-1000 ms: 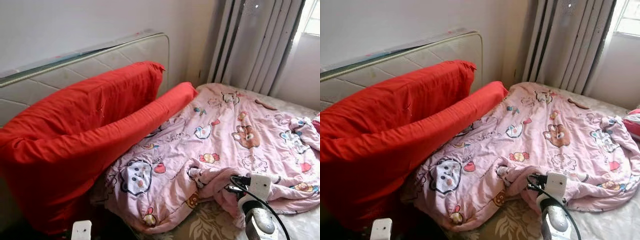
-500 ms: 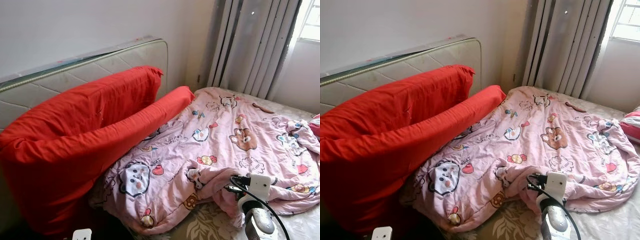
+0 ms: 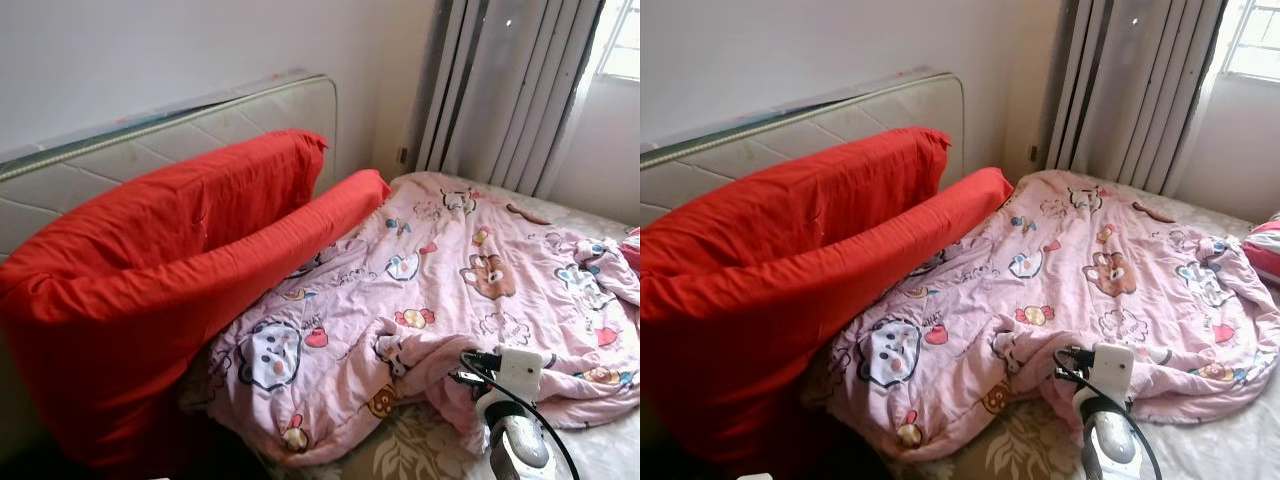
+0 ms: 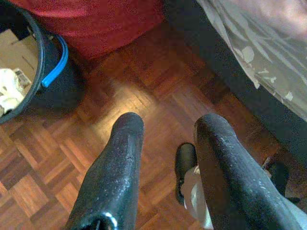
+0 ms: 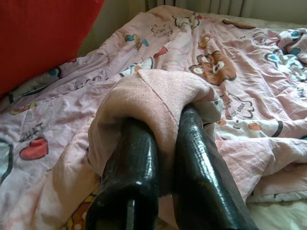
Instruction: Clean up the room
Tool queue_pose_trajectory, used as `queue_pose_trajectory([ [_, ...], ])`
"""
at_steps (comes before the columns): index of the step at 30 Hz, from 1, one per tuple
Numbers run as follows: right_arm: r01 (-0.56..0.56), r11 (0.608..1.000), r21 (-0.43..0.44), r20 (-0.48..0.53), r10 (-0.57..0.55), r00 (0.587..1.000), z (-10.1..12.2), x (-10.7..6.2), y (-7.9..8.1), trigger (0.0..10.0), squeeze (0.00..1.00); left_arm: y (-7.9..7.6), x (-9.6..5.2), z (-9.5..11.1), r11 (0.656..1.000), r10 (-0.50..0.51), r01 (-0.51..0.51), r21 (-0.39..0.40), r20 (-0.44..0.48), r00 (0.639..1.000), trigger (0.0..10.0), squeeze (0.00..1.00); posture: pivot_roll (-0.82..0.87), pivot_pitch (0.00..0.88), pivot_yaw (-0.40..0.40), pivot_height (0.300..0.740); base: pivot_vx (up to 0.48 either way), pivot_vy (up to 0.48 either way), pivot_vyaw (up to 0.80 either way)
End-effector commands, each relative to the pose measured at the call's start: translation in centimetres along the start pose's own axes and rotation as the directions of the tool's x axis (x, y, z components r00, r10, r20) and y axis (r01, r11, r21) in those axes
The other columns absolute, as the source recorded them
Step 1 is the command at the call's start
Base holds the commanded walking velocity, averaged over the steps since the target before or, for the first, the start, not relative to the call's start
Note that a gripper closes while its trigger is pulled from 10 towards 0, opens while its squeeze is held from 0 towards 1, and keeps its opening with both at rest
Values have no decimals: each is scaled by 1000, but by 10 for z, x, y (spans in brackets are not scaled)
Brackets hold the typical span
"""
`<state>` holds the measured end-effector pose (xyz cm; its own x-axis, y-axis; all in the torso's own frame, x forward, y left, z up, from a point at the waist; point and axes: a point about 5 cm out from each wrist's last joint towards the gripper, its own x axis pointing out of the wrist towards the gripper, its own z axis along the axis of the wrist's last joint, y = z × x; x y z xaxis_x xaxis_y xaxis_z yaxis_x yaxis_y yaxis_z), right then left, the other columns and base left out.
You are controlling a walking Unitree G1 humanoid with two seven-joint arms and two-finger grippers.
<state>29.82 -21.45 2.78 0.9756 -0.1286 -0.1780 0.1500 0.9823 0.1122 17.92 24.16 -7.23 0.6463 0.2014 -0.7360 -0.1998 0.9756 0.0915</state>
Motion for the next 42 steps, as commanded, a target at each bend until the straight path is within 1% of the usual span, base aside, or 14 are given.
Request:
queue_pose_trajectory([
  [1,-8,1000,4,30,8,1000,6,2,3,10000,0,-2,0,-4,1000,-1,1,12,-35,999,10000,0,-4,0,-31,740,0,0,0],
  [7,11,1000,-3,78,-11,997,12,3,1,10000,0,-16,5,10,1000,-13,14,12,-29,999,10000,0,-5,0,-30,740,0,0,0],
  [13,40,999,-10,117,-39,992,19,4,-2,10000,0,-21,7,14,1000,-18,18,12,-32,999,10000,0,-4,0,-30,740,0,0,0],
  [15,59,998,-31,141,-54,989,23,5,-3,10000,0,-25,8,19,1000,-21,21,13,-30,999,10000,0,-4,0,-29,740,0,0,0],
  [19,84,996,-36,152,-78,985,25,5,-5,10000,0,-24,8,17,1000,-19,19,13,-33,999,10000,0,-5,0,-29,740,0,0,0],
  [22,87,996,-37,153,-80,985,25,5,-6,10000,0,-17,7,14,1000,-12,12,11,-33,999,10000,0,-4,0,-28,740,0,0,0],
  [24,87,996,-38,152,-80,985,25,5,-5,10000,0,-16,6,13,1000,-11,11,11,-33,999,10000,0,-3,0,-28,740,0,0,0],
  [32,85,995,-44,137,-78,988,20,3,-4,10000,0,-17,6,12,1000,-13,14,16,-35,999,10000,0,-1,0,-25,740,-253,0,0],
  [42,76,996,-45,144,-69,987,24,6,-1,10000,0,-18,6,14,1000,-14,15,18,-29,999,10000,0,5,0,-25,740,-256,0,0],
])
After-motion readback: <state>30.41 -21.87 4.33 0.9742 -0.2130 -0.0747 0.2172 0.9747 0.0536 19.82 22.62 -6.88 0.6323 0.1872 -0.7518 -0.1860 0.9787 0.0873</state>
